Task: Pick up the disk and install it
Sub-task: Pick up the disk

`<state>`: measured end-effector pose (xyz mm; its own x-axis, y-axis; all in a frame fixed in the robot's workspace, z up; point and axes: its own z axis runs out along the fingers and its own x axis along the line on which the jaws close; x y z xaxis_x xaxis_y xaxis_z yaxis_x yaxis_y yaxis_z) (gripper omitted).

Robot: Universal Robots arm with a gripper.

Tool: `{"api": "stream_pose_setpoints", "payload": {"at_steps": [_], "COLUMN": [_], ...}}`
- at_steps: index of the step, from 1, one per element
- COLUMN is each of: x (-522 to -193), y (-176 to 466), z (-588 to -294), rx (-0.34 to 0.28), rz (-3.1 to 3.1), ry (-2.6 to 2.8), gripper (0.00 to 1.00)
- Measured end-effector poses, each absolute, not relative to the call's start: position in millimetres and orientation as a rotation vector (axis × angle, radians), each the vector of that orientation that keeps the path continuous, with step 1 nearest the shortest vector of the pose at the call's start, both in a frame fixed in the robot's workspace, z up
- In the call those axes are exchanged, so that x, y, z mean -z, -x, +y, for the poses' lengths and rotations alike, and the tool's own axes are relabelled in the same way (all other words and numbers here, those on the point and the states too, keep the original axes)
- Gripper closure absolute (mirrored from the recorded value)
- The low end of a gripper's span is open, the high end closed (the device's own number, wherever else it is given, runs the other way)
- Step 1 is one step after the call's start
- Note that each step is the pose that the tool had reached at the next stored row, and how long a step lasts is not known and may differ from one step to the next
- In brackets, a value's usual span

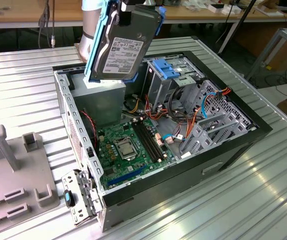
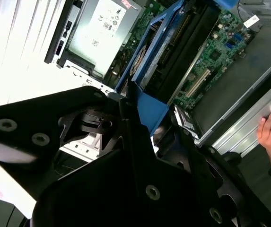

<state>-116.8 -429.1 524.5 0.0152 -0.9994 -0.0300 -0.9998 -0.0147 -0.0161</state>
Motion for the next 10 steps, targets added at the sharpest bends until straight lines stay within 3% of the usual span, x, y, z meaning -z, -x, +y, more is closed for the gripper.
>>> {"api": "stream_pose_setpoints", "payload": {"at_steps": [10], "x": [-522], "y": [104], "z": [-445], "rx": [-0.016], "rz": [2.186], "ry": [2.211], "gripper": [0.63]}}
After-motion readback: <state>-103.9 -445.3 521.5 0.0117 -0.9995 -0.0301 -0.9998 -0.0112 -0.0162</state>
